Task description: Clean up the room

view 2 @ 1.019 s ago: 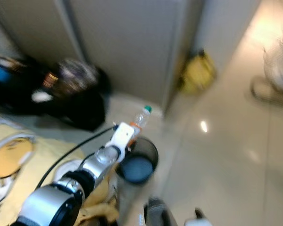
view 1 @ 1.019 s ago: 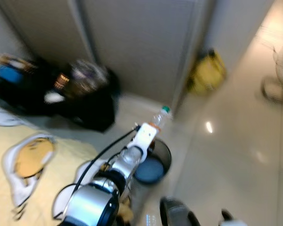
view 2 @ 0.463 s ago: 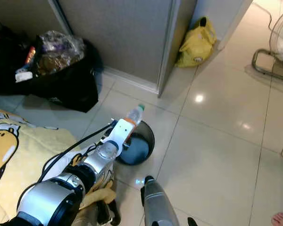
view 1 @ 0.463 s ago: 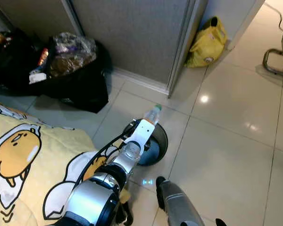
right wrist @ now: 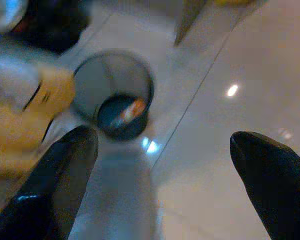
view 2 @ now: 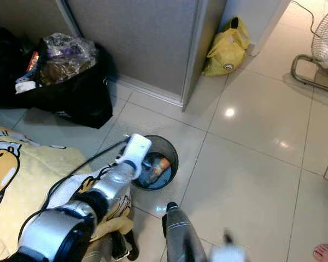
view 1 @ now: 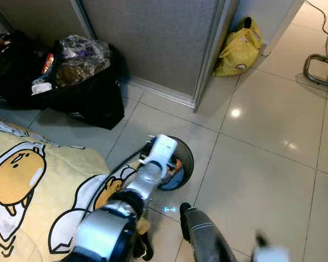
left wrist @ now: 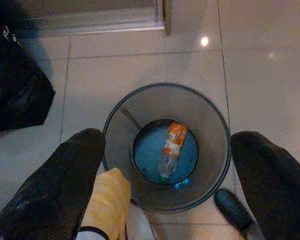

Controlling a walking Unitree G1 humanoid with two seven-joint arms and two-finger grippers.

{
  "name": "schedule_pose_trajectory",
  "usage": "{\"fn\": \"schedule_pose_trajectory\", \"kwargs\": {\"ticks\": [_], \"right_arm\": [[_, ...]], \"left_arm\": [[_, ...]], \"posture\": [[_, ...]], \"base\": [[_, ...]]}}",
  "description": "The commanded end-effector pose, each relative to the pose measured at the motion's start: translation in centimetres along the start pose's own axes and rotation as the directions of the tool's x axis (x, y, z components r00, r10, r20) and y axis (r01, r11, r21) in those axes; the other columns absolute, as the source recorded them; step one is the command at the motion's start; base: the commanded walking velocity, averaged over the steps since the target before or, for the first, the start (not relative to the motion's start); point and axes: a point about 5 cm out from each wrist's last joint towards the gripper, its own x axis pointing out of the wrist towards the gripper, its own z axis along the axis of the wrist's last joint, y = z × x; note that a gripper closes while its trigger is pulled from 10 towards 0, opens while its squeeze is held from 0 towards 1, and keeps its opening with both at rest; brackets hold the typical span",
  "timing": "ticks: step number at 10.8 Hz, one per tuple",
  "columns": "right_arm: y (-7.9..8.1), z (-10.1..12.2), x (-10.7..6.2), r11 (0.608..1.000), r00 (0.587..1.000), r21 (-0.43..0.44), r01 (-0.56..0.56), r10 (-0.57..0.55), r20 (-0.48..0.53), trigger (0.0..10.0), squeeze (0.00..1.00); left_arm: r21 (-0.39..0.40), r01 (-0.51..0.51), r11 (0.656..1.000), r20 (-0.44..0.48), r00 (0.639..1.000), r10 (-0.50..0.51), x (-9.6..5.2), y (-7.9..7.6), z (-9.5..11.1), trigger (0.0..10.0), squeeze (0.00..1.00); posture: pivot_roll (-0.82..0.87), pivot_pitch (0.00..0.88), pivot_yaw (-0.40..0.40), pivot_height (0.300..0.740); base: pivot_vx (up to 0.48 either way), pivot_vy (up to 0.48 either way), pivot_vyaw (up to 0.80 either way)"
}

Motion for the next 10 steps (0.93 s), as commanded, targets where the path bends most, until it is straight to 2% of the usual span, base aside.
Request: {"fn": "schedule_pose_trajectory", "kwargs": {"ticks": [1,2,3,4,5,6,7,8,9,10], "right_arm": [[-0.8,-0.7,0.2,0.999,0.998,0.024,0.045,-0.044,-0.038,10.0,0.00],[-2.1,0.2,2.3,0.995,0.995,0.027,0.097,-0.098,0.037,10.0,0.00],[-3.6,1.6,4.5,0.986,0.978,0.013,0.164,-0.164,0.129,10.0,0.00],[-5.9,3.9,8.5,0.974,0.946,0.055,0.219,-0.226,0.234,10.0,0.00],[-6.2,4.5,10.0,0.978,0.945,0.070,0.197,-0.209,0.251,10.0,0.00],[-6.6,4.4,11.6,0.978,0.952,0.090,0.188,-0.204,0.229,10.0,0.00],[-6.4,4.0,12.4,0.981,0.961,0.096,0.171,-0.187,0.202,10.0,0.00],[-4.9,3.2,13.6,0.992,0.978,0.079,0.096,-0.109,0.176,10.0,0.00],[-3.9,2.8,14.6,0.995,0.984,0.080,0.058,-0.070,0.166,10.0,0.00],[-3.1,2.7,15.4,0.996,0.985,0.085,0.022,-0.036,0.167,10.0,0.00]], "left_arm": [[-0.050,0.018,0.999,0.007,1.000,-0.018,-0.3,0.1,-0.9,10.0,0.00],[-0.104,0.039,0.994,0.084,0.996,-0.031,-0.4,1.2,-0.4,10.0,0.00],[-0.112,0.040,0.993,0.152,0.988,-0.023,-0.6,2.5,0.1,10.0,0.00],[-0.107,0.025,0.994,0.247,0.969,0.002,-1.0,3.9,1.3,10.0,0.00],[-0.085,0.024,0.996,0.320,0.947,0.004,-1.4,4.1,2.1,10.0,0.00],[-0.102,0.047,0.994,0.412,0.911,-0.001,-2.7,4.4,2.4,10.0,0.00],[-0.137,0.051,0.989,0.438,0.899,0.014,-3.4,5.0,2.1,10.0,0.00],[-0.176,0.042,0.983,0.451,0.891,0.043,-4.7,6.0,0.6,10.0,0.00],[-0.205,0.020,0.979,0.401,0.914,0.066,-4.8,5.9,-0.6,10.0,0.00],[-0.193,0.035,0.981,0.399,0.916,0.046,-4.6,5.4,-0.2,10.0,0.00]], "posture": [[-0.42,0.229,0.077,0.740],[-0.38,0.180,0.086,0.740],[-0.31,0.104,0.086,0.740],[-0.22,0.013,0.086,0.740],[-0.20,0.000,0.085,0.740],[-0.15,0.000,0.064,0.740],[-0.12,0.000,0.048,0.740],[-0.09,0.000,0.042,0.740],[-0.08,0.000,0.041,0.740],[-0.07,0.000,0.038,0.740]], "base": [[0.000,0.000,0.00],[0.000,0.000,0.00],[0.000,0.000,0.00],[0.000,0.000,0.00],[0.000,0.000,0.00],[0.000,0.000,0.00],[0.000,-0.420,0.70],[0.000,0.424,0.64],[0.000,0.000,0.59],[0.000,0.000,0.57]]}}
